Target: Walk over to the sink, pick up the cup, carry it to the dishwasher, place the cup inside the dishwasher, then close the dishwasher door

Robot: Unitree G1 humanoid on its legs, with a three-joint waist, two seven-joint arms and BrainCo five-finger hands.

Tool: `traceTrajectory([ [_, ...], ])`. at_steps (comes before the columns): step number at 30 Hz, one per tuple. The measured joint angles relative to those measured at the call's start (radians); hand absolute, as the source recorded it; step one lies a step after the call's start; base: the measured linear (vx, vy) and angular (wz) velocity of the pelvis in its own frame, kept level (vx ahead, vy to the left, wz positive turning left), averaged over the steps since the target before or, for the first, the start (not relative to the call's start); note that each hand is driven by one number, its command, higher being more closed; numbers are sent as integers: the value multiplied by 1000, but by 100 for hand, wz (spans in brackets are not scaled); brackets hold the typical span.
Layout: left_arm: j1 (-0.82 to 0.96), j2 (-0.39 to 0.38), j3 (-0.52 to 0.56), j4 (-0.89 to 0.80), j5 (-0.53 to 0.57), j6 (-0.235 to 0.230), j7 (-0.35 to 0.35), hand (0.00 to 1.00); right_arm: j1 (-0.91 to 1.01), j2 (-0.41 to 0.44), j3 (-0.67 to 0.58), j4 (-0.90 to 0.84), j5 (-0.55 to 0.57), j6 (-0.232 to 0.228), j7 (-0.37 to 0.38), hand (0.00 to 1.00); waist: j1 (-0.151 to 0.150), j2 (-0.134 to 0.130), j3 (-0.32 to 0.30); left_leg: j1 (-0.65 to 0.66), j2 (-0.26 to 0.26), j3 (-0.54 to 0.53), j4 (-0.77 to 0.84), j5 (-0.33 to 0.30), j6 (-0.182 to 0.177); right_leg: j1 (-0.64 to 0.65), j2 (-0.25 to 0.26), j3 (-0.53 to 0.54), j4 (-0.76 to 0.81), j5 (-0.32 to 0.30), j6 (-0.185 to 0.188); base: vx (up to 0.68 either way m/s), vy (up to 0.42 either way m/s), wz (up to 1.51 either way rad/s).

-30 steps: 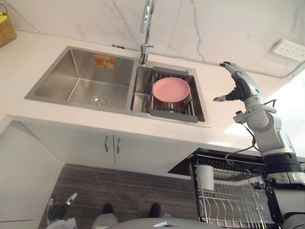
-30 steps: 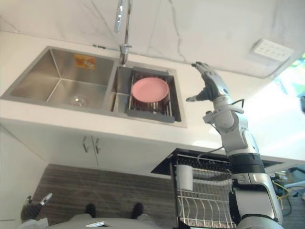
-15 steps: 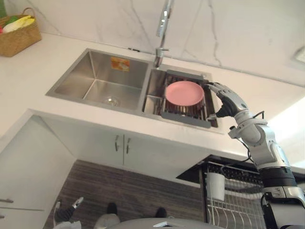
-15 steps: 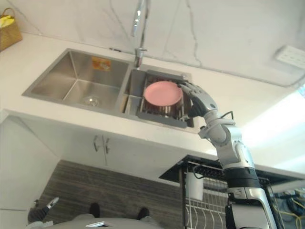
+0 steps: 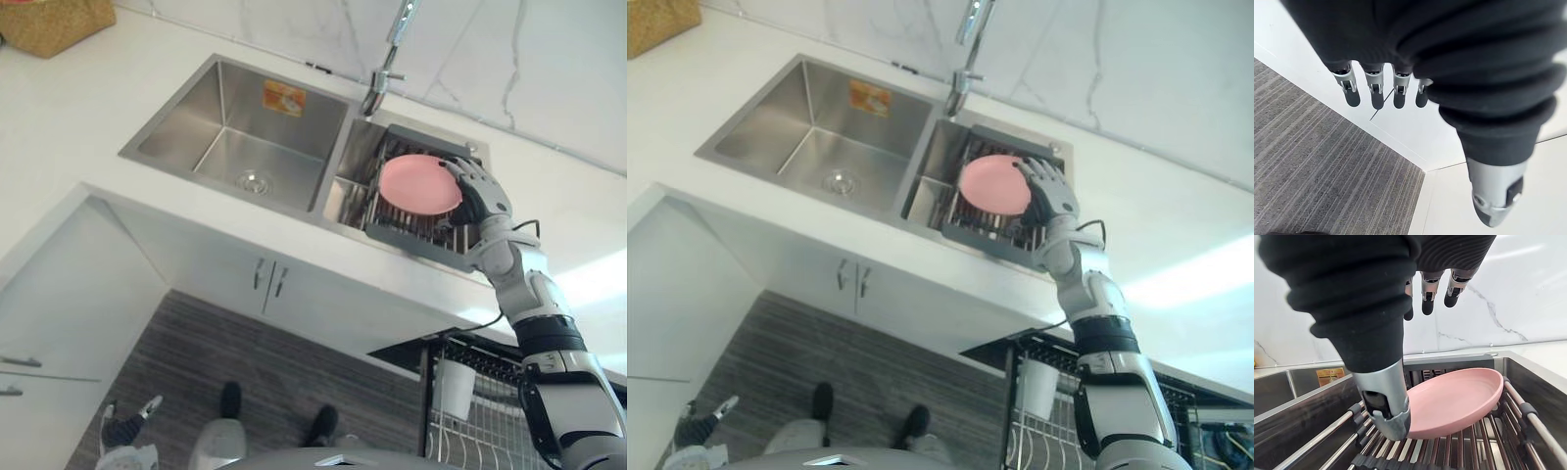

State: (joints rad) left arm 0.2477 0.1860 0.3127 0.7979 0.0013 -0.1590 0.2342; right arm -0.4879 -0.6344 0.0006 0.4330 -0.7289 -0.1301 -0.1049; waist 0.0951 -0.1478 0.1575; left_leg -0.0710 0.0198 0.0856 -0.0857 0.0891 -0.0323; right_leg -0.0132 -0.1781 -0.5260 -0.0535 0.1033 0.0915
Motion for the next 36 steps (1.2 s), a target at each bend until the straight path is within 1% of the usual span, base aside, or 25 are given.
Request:
traceTrajectory([
  [2, -3, 4, 0, -3, 0, 0, 0, 0, -1, 0, 2, 23, -5, 6, -4, 0, 9, -4, 7, 0, -1, 9, 0, -4, 6, 0, -7, 1, 0, -4, 5, -2, 19, 1],
  [7, -9, 6, 0, -3, 0, 0, 0, 0, -5, -1, 29, 29, -25, 3, -4, 0, 11, -11, 19, -1, -3, 21, 0, -5, 5, -6, -9, 9, 0, 0, 5, 53, 12, -3],
  [8, -17, 7, 0, -4, 0, 0, 0, 0, -10, -2, 29, 30, -30, 4, -4, 0, 11, -11, 26, -2, -4, 21, 0, -4, 5, -6, -9, 9, 0, 5, 12, 85, 9, 0],
  [10, -27, 10, -1, -6, 0, 0, -1, 0, -24, -2, 32, 51, -58, 4, -4, 0, 11, -12, 33, -2, -5, 21, 1, 0, 11, -7, -8, 9, 0, 7, 13, 84, 3, 1],
  [14, -29, 12, -1, -34, 0, 0, -1, 0, -38, -3, 37, 66, -95, 9, -4, 0, 13, -13, 34, -6, -8, 15, 1, -1, 11, -8, -9, 9, 0, 8, 13, 73, 10, 6],
  [17, -29, 23, -1, -39, -1, 0, -1, 0, -77, -4, 74, 100, -104, 26, -5, 0, 15, -19, 50, -7, -8, 13, 1, 0, 11, -8, -8, 9, 0, 8, 12, 12, 5, 1],
  [18, -30, 26, -1, -40, -1, 0, -2, 0, -92, -4, 76, 105, -112, 30, -5, 0, 16, -20, 64, -9, -8, 13, 1, 3, 14, -10, -8, 10, 0, 9, 12, -48, 19, 0],
  [20, -30, 28, -1, -38, -4, 1, -3, 0, -108, -4, 76, 115, -136, 38, -5, 0, 19, -23, 72, -22, -8, 16, 1, 7, 16, -24, -8, 14, 0, 14, 11, -49, 25, -3],
  [22, -30, 29, -1, -39, -21, 1, -4, 0, -124, -10, 86, 139, -142, 50, -5, 0, 28, -22, 84, -24, -6, 20, 0, 4, 11, -27, -9, 19, 0, 18, 10, -26, 21, -5],
  [26, -31, 33, 0, -41, -37, 1, -4, 0, -148, -62, 146, 140, -143, 53, -4, 0, 39, -22, 90, -43, 1, 22, 0, 9, 10, -50, -7, 23, 1, 23, 3, -3, 16, -4],
  [30, -31, 37, -1, -43, -40, 1, -9, 0, -189, -73, 146, 179, -143, 75, -3, 0, 41, -23, 95, -53, 8, 22, 0, 15, 6, -59, 2, 22, -3, 27, -1, 28, -8, 0],
  [32, -31, 41, -1, -43, -45, 1, -9, 0, -195, -88, 152, 181, -143, 86, -4, 0, 43, -23, 95, -56, 11, 22, 1, 20, 10, -59, 5, 22, -7, 28, -2, 58, -8, 0],
  [36, -33, 42, -1, -44, -58, 0, -9, 0, -212, -89, 156, 213, -143, 94, -4, 0, 43, -22, 96, -58, 13, 22, 1, 19, 10, -60, 7, 21, -10, 28, -3, 47, -1, 0],
])
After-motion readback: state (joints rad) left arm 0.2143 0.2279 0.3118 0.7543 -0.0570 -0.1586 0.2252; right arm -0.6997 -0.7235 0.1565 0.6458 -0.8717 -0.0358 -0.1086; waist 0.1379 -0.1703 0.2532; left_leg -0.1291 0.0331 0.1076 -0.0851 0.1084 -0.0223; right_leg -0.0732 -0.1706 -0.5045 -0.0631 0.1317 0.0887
